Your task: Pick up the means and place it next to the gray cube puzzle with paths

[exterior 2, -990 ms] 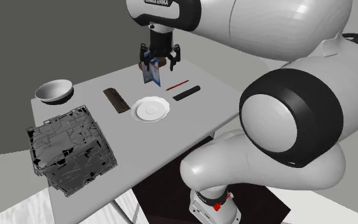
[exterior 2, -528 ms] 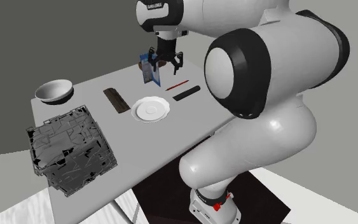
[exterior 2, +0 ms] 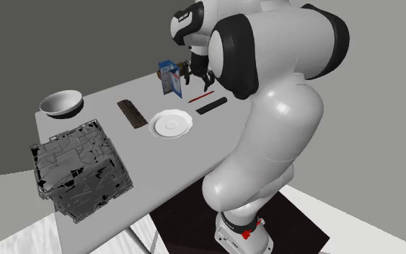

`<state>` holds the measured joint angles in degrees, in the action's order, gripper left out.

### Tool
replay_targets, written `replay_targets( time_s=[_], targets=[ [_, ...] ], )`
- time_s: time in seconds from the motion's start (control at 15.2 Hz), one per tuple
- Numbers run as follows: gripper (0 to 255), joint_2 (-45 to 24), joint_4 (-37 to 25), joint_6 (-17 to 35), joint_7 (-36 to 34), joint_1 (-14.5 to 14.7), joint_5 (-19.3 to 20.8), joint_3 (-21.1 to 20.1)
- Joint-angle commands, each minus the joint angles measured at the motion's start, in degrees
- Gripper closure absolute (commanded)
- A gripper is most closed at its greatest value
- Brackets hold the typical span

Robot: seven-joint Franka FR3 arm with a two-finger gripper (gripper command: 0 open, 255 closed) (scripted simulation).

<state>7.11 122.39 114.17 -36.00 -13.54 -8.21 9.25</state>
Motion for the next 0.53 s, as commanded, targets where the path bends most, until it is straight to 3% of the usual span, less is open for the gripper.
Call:
replay_targets(
  time_s=[0.0, 0.46],
  targets=[
    [0, -3.1, -0.7, 1.3, -2.4, -0.9, -1.2, 0.9],
    [0, -13.6, -3.4, 5.3, -8.7, -4.5, -6.4, 4.4]
  ],
)
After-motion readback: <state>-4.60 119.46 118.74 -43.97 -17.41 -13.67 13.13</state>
